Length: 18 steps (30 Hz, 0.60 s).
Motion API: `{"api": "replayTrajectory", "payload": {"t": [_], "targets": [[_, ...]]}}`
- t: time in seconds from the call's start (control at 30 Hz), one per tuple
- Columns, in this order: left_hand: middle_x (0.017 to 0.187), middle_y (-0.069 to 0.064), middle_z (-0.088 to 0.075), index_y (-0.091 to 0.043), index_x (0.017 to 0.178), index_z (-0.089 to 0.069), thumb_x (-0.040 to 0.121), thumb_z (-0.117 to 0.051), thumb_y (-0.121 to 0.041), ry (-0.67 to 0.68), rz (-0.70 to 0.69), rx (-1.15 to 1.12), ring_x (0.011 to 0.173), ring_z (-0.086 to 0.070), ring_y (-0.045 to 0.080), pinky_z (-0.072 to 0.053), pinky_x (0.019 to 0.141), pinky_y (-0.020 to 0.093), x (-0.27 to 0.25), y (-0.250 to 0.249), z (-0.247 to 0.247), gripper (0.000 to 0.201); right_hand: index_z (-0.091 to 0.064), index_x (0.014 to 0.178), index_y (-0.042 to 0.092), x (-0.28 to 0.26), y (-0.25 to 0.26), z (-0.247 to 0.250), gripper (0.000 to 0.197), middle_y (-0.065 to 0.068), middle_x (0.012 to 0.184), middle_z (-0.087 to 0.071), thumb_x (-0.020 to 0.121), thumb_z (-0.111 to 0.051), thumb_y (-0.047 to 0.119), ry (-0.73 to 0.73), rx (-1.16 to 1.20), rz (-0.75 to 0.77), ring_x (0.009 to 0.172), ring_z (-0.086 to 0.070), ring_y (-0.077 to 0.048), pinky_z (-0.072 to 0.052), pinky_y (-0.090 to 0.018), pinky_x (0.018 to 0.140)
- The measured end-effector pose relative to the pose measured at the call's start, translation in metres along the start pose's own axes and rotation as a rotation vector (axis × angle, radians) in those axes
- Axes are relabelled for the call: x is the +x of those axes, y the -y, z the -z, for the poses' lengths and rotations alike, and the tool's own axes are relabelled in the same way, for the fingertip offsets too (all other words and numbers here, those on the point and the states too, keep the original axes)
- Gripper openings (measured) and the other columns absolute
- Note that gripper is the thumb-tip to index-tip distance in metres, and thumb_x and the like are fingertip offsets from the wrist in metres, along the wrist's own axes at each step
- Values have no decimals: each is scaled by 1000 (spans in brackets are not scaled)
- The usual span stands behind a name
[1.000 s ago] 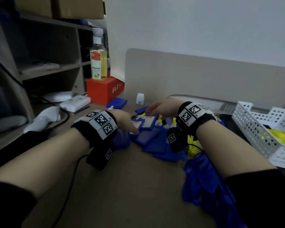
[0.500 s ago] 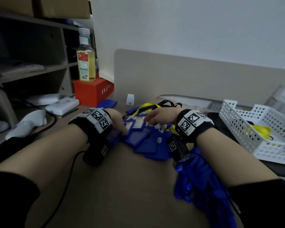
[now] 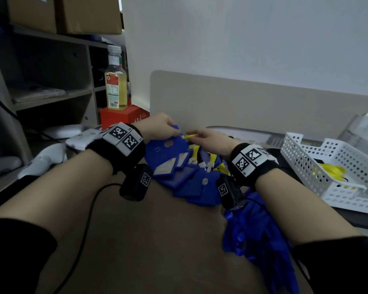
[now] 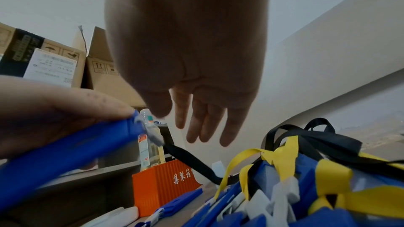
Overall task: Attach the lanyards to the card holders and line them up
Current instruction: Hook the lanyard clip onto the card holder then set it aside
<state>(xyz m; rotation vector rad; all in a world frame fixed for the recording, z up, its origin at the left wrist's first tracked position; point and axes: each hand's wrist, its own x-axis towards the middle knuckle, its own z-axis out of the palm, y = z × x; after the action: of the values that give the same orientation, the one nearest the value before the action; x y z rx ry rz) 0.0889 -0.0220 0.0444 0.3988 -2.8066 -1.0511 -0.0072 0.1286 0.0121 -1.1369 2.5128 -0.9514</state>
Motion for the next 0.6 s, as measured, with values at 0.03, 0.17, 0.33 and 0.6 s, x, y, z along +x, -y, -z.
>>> {"api": "replayTrajectory", "payload": {"t": [0.03,0.17,0.33,0.6], "targets": [[59,7,-60,-5,75,-63,96,-54,-22,1,-25,-82,46,-60,13,-46,44,19,-2,-5,-2,28,-51,135,13,-2,1,-1,38,-5,128,-60,103,-39,28,-40,77,24,119,-55,-19,-40,-28,99],[55,6,-55,-4,80,-62,98,-53,-26,6,-122,-215,38,-49,8,-42,41,13,-7,-19,-20,30,-60,124,10,-10,2,0,42,-6,114,-67,105,-30,31,-94,232,64,101,-63,-15,-46,-25,90],[44,0,-50,-3,84,-63,97,-54,-24,-42,-106,-342,31,-44,5,-38,39,14,-4,-24,-43,26,-64,104,-8,-23,-15,0,49,-19,88,-57,100,-43,36,-127,480,8,75,-51,-25,-43,-33,69],[40,-7,-53,-10,74,-62,96,-56,-25,-59,-130,-537,34,-47,5,-38,41,15,-3,-29,-65,27,-46,84,14,-45,-22,2,27,3,48,-38,101,-43,35,-105,792,-114,43,-37,-10,-33,-20,44]]}}
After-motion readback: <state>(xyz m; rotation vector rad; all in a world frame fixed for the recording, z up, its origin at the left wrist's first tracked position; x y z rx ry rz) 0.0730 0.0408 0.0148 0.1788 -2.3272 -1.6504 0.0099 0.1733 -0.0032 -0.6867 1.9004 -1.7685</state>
